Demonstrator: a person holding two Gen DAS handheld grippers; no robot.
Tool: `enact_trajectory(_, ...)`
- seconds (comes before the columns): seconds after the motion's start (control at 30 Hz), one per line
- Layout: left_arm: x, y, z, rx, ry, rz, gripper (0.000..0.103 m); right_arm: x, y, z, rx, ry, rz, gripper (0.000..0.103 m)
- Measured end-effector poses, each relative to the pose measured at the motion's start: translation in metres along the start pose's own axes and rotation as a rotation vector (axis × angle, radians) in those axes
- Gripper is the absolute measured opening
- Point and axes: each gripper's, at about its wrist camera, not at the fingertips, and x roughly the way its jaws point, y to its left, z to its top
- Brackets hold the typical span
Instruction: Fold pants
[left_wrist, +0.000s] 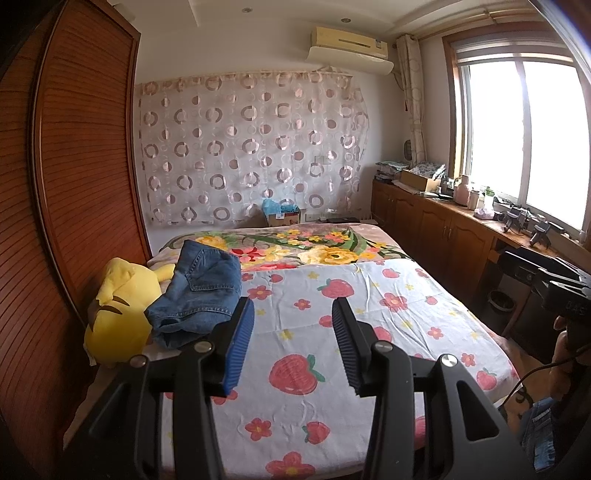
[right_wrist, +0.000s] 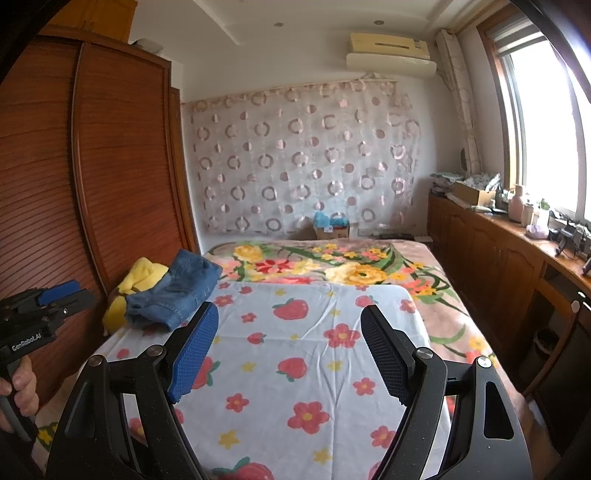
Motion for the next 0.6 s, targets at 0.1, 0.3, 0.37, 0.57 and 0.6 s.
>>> enact_trajectory(0.1, -0.001, -0.0004, -0.0004, -0.002, -0.001, 0.0, 0.044, -0.0001, 0.0, 0.0002, 0.001, 0.001, 0.001, 0.081)
enact_trajectory(0.3, -0.001, 0.0006, -0.0005, -0.002, -0.001, 0.0, 0.044, -0.0001, -0.0005, -0.0009, 0.003, -0.001, -0.001, 0.081)
enact_trajectory(0.37, -0.001, 0.0007, -0.0006, -0.003, -0.001, -0.001, 0.044, -0.0001, -0.0005, -0.0013, 0.002, -0.001, 0.001, 0.081)
enact_trajectory(0.57, -0.0017, 0.0003, -0.001, -0.003, -0.001, -0.001, 0.044, -0.0001, -0.0008, -0.001, 0.003, -0.001, 0.0, 0.081)
enact_trajectory(0.6, -0.0011, 0.0014, -0.0006, -0.003, -0.001, -0.001, 0.044, -0.0004, -0.0009, -0.0008, 0.002, -0.001, 0.001, 0.081)
